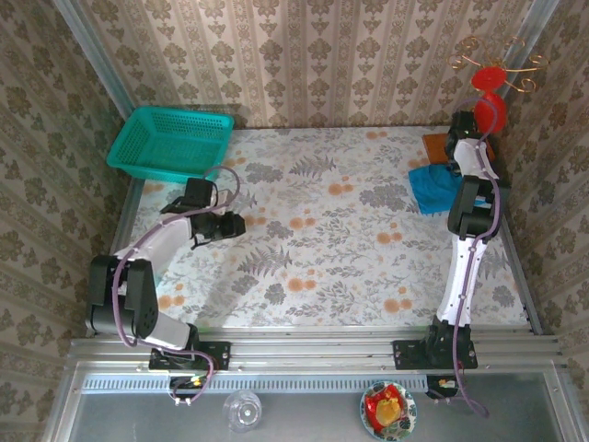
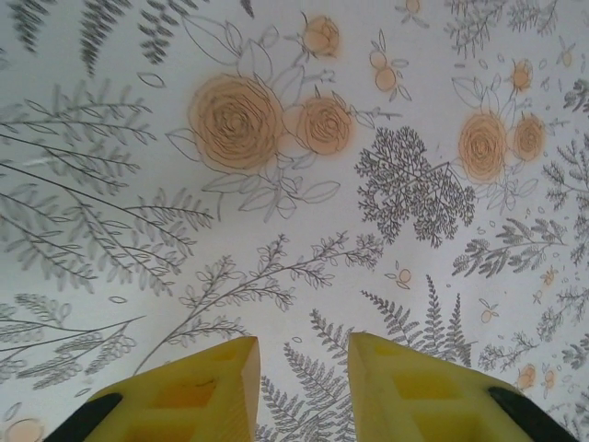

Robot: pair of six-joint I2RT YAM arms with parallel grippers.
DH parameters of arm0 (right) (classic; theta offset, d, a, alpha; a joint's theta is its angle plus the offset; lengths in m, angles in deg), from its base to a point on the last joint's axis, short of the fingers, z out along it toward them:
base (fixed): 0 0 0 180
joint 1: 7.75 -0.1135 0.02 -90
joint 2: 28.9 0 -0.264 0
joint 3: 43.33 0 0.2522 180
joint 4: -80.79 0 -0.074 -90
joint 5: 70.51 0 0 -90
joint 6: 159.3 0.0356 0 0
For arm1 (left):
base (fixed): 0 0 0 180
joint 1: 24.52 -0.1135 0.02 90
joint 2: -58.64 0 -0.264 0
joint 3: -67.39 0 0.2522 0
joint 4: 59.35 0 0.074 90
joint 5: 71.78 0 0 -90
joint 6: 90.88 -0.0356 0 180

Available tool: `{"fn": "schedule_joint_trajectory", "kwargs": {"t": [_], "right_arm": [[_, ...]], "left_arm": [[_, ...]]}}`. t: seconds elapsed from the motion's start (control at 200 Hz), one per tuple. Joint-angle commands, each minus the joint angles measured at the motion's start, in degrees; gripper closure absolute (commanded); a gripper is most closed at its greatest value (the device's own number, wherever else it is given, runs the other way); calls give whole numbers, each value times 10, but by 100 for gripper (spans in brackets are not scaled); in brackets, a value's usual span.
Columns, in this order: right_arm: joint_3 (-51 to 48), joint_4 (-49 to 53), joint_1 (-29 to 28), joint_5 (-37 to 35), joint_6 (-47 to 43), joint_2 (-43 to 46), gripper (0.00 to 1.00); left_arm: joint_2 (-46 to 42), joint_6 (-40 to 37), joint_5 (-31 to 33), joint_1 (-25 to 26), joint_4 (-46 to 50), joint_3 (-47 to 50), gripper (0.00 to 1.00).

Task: Fold the inside-out t-shirt
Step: Move the T-shirt to the top-right of the table, then reset both arms

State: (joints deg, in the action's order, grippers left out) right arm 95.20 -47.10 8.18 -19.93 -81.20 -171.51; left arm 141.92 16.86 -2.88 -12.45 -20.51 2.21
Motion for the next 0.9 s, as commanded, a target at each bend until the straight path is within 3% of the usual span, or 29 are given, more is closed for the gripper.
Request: {"fn": "schedule_joint_trajectory", "kwargs": {"t": [0.0,0.085,0.265,0.315,0.365,0.54,0.59,0.7,0.825,0.895], "right_arm": [[-20,-8,8,-39,29,37,85],[-31,-6,8,-41,35,55,72],[-84,-12,9,-49,59,103,69],[-113,-19,8,-47,71,126,61],[-145,-25,7,-35,87,153,59],[-298,-68,-18,20,142,271,48],[-335,-66,-29,37,163,301,41],[-416,-73,-58,59,183,357,29],[-494,-101,-94,92,193,417,1],[-532,-118,-114,114,189,449,0]], "left_arm": [[-29,-11,23,-11,22,-6,68],[-43,-13,27,-16,26,-6,68],[-69,-13,39,-27,39,-6,67],[-79,-12,45,-29,40,-3,66],[-90,-13,54,-33,39,3,63],[-132,-5,100,-59,12,35,41],[-142,-4,122,-66,12,41,24],[-163,3,159,-78,-5,66,1],[-191,6,233,-83,-33,102,0],[-208,-1,288,-83,-53,127,0]]}}
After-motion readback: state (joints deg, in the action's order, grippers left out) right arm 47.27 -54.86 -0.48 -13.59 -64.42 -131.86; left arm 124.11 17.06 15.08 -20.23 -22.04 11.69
